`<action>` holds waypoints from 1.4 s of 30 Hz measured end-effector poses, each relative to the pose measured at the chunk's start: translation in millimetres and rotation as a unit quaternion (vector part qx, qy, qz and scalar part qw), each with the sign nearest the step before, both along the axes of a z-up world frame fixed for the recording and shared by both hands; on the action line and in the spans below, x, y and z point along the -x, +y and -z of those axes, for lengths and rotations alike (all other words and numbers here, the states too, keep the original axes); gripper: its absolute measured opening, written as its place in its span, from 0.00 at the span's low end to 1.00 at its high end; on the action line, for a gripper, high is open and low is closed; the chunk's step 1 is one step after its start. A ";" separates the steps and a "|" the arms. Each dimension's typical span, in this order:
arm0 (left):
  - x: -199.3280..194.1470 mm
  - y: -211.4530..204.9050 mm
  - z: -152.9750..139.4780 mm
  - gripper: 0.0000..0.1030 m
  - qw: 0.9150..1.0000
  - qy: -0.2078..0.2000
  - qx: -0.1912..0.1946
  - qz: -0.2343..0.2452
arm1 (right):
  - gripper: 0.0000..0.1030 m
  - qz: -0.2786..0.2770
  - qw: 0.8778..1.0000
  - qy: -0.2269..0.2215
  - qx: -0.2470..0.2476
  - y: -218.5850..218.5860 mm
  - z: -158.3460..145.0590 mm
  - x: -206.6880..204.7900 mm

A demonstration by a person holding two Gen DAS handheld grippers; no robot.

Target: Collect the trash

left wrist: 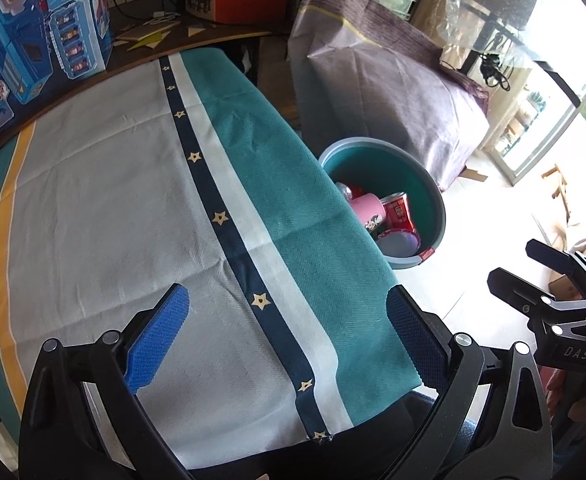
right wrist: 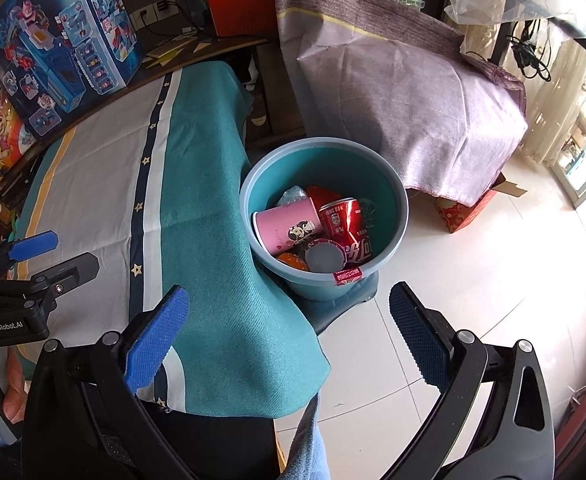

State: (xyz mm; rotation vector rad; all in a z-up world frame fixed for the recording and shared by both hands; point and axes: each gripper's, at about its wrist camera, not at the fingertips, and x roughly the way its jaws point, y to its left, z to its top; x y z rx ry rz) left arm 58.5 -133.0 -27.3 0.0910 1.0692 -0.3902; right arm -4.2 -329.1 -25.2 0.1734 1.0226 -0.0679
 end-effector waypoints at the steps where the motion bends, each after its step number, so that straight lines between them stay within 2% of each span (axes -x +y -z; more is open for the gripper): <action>1: 0.2 0.4 0.3 0.96 1.000 0.000 0.000 0.000 | 0.93 0.000 1.000 0.001 -0.001 0.0 0.4 0.0; 7: -0.6 2.7 2.0 0.96 1.000 0.000 -0.003 0.001 | 0.93 0.004 1.000 0.005 -0.002 -1.1 2.4 -2.6; 22: 4.5 2.6 -6.8 0.96 0.999 -0.032 -0.005 -0.002 | 0.93 0.010 1.000 0.012 -0.007 -5.1 6.3 -6.1; 42: 3.0 0.5 -4.7 0.96 1.000 -0.024 -0.003 0.005 | 0.93 0.012 1.000 0.014 -0.009 -6.1 8.8 -8.8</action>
